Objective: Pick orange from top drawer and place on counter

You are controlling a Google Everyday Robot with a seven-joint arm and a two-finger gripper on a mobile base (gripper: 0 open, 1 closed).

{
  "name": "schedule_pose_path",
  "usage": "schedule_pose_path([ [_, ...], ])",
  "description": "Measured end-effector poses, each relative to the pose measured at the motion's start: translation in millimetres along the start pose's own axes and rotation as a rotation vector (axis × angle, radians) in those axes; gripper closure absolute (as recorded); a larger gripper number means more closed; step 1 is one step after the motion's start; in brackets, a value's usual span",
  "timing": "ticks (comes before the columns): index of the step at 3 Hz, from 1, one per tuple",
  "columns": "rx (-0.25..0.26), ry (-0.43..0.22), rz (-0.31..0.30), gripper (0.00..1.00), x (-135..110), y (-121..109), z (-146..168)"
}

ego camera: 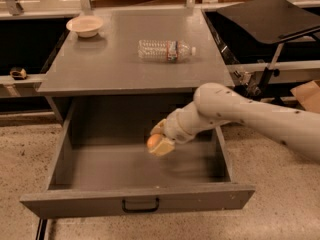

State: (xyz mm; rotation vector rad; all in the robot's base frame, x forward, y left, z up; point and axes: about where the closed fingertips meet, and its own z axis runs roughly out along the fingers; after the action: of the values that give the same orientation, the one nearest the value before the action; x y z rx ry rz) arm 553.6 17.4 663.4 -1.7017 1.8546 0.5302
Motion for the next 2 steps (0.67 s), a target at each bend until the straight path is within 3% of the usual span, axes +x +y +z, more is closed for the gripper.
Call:
schedule_pose_path([
  [1,0.053,-0.064,-0.107,1.0,-28.2,-10.5,-91.2],
  [2,0.093,-0.033,-0.218,1.0,-64.1,-34.0,-177.0],
])
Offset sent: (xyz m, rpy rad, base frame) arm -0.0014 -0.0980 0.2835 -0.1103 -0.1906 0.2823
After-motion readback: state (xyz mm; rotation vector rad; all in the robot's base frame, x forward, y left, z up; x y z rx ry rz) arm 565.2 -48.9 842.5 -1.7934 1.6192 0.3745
